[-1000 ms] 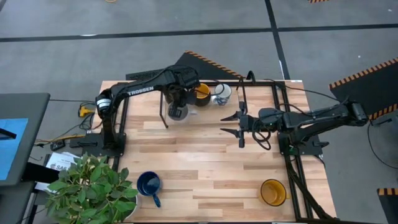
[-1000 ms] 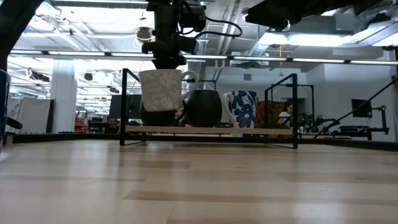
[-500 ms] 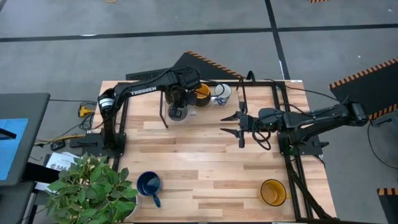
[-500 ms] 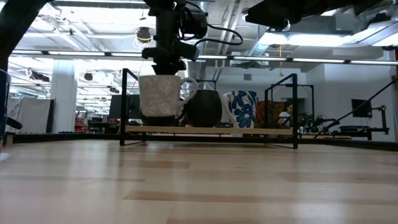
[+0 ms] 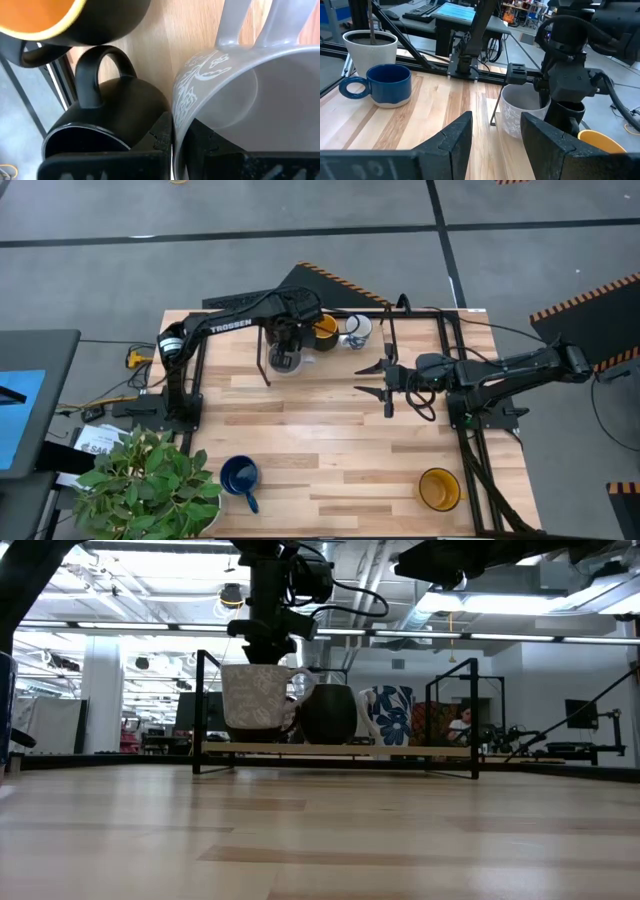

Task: Place coffee mugs
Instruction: Put the gray mug on the shelf, then adjust the black mug on the shelf

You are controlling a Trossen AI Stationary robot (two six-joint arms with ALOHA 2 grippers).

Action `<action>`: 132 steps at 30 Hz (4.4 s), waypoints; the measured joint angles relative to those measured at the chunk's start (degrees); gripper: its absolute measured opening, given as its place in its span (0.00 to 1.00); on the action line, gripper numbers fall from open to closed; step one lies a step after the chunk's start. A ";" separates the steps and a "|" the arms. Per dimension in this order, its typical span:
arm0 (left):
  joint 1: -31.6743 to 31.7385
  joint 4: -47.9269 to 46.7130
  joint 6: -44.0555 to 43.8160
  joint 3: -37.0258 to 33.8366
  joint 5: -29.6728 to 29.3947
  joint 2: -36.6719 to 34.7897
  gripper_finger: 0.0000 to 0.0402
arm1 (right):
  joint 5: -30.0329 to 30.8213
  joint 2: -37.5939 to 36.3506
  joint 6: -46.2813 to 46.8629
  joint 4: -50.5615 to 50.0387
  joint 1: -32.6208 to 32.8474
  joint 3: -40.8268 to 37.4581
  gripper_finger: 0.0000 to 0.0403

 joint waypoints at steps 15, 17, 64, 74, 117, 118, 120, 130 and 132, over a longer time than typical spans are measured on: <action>0.05 4.81 2.79 -6.28 -0.71 -0.24 0.02 | 0.00 0.00 -0.04 0.00 0.00 0.00 0.48; 0.05 5.53 2.86 -6.28 -1.00 -0.24 0.02 | 0.00 0.00 -0.04 -0.01 0.00 0.00 0.48; -5.29 -1.11 7.89 7.57 -18.40 -0.07 0.42 | 0.00 0.00 -0.04 -0.03 0.01 0.00 0.48; 2.21 4.87 -3.40 16.13 -5.05 -2.66 0.26 | 0.00 0.00 0.03 -0.20 0.02 0.00 0.48; 18.11 7.54 -4.66 4.85 -3.54 5.40 0.00 | -0.07 -0.02 -0.09 -0.48 0.09 -0.02 0.48; 18.03 6.96 -4.66 4.87 -3.58 5.38 0.00 | -0.07 -0.02 -0.09 -0.46 0.09 -0.02 0.48; 17.95 5.98 -4.72 4.87 -3.43 5.38 0.00 | -0.07 -0.02 -0.09 -0.47 0.09 -0.02 0.48; 17.12 5.46 -4.62 4.87 -0.97 5.38 0.00 | -0.07 -0.02 -0.07 -0.46 0.09 -0.02 0.48; 16.77 5.27 -3.78 4.87 -1.70 5.38 0.00 | -0.07 -0.02 -0.07 -0.46 0.09 -0.02 0.48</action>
